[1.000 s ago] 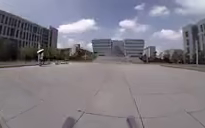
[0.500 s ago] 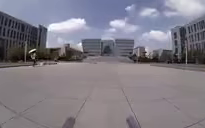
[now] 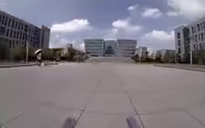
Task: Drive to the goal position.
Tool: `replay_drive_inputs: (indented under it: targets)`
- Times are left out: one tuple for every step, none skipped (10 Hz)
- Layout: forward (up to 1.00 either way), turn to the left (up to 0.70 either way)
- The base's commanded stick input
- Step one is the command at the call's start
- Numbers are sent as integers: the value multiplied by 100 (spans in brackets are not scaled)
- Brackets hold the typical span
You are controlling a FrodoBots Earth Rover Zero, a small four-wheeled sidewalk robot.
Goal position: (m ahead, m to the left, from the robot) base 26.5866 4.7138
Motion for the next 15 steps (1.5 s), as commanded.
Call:
replay_drive_inputs:
  targets:
    - [70,13]
    - [70,13]
    - [70,13]
    - [70,13]
    - [70,13]
    - [70,-22]
    - [70,-22]
    - [70,-22]
    - [70,-22]
    - [70,-22]
    - [70,-22]
    - [70,-22]
    - [70,-22]
    - [70,-22]
    - [70,-22]
